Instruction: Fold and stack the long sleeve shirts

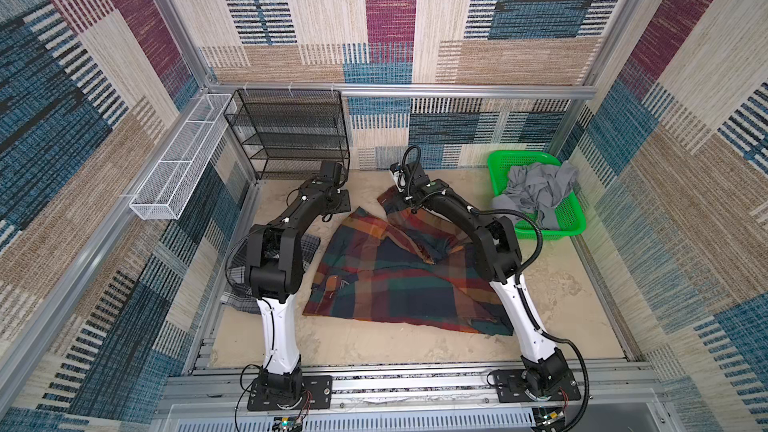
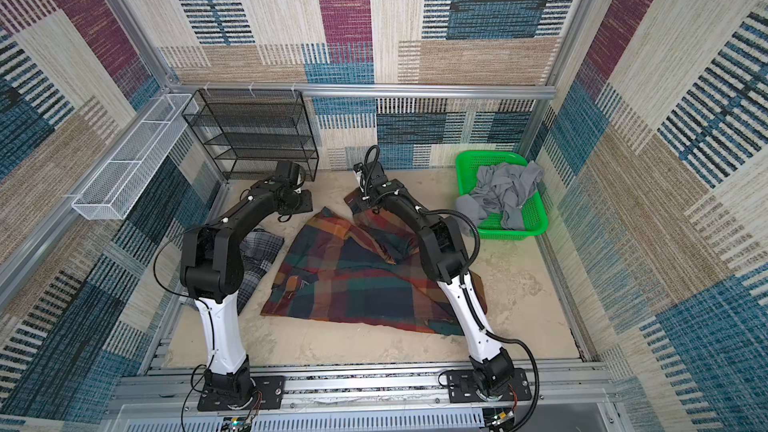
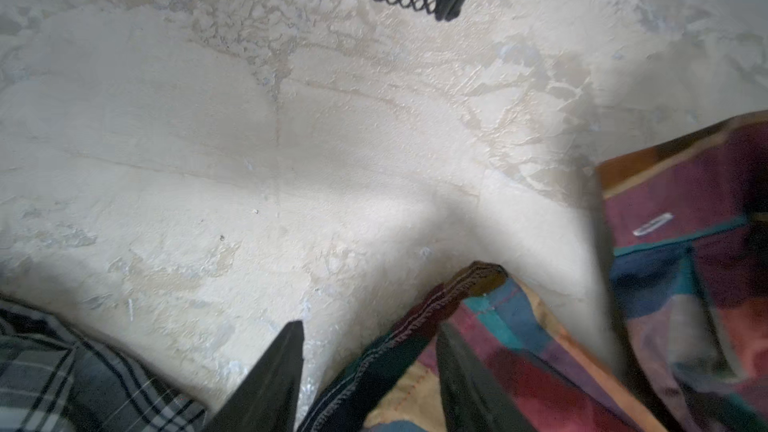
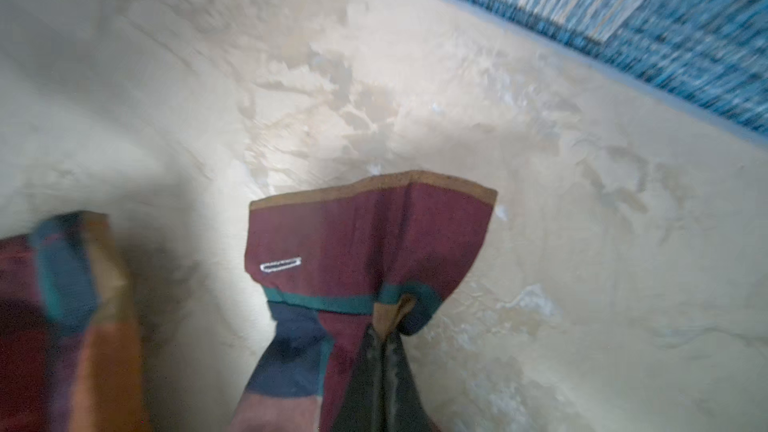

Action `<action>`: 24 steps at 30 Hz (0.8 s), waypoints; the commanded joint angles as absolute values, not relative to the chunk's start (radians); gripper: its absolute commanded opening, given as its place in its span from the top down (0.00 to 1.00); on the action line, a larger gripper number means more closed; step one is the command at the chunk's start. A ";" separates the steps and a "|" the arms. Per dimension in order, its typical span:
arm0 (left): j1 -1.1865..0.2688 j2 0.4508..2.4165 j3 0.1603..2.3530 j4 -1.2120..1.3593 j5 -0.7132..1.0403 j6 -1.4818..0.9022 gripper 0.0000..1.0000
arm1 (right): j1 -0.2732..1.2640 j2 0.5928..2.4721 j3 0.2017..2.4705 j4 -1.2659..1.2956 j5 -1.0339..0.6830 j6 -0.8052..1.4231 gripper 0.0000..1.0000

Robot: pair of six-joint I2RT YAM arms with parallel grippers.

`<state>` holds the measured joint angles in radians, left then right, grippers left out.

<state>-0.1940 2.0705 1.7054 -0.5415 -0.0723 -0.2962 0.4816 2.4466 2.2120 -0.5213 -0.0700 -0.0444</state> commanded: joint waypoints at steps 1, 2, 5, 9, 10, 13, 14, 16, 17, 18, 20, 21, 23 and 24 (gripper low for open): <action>-0.193 2.051 1.700 -0.523 -0.060 -0.316 0.42 | 0.440 2.210 2.153 -0.355 -0.154 -0.002 1.00; -0.193 2.050 1.698 -0.519 -0.055 -0.318 0.42 | 0.427 2.179 2.131 -0.330 -0.189 0.003 1.00; -0.193 2.049 1.704 -0.511 -0.041 -0.321 0.41 | 0.406 2.075 2.046 -0.259 -0.278 0.020 1.00; -0.193 2.073 1.736 -0.509 -0.011 -0.333 0.38 | 0.404 1.940 1.919 -0.170 -0.363 0.018 1.00; -0.193 2.088 1.760 -0.520 -0.001 -0.337 0.38 | 0.403 1.908 1.888 -0.153 -0.376 0.019 1.00; -0.199 2.131 1.825 -0.550 0.041 -0.334 0.38 | 0.403 1.823 1.778 -0.091 -0.414 0.026 1.00; -0.202 2.146 1.843 -0.564 0.053 -0.326 0.37 | 0.404 1.799 1.744 -0.071 -0.422 0.030 1.00; -0.210 2.195 1.898 -0.618 0.072 -0.308 0.37 | 0.403 1.756 1.674 -0.034 -0.446 0.033 1.00; -0.215 2.223 1.931 -0.650 0.076 -0.294 0.36 | 0.405 1.739 1.643 -0.014 -0.454 0.034 1.00; -0.221 2.250 1.956 -0.673 0.076 -0.281 0.36 | 0.402 1.726 1.616 0.000 -0.464 0.034 1.00; -0.230 2.281 1.975 -0.695 0.065 -0.269 0.36 | 0.403 1.710 1.575 0.018 -0.468 0.040 1.00; -0.235 2.287 1.970 -0.692 0.058 -0.268 0.36 | 0.403 1.703 1.563 0.021 -0.475 0.040 1.00; -0.238 2.298 1.964 -0.687 0.055 -0.270 0.36 | 0.403 1.691 1.544 0.029 -0.481 0.043 1.00; -0.239 2.305 1.964 -0.688 0.058 -0.267 0.36 | 0.404 1.684 1.534 0.036 -0.483 0.045 1.00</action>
<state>-0.2386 2.2963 1.9583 -0.6552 0.0555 -0.2882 0.4042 1.7061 1.5513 -0.0357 -0.4530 0.0296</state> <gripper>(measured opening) 0.644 0.050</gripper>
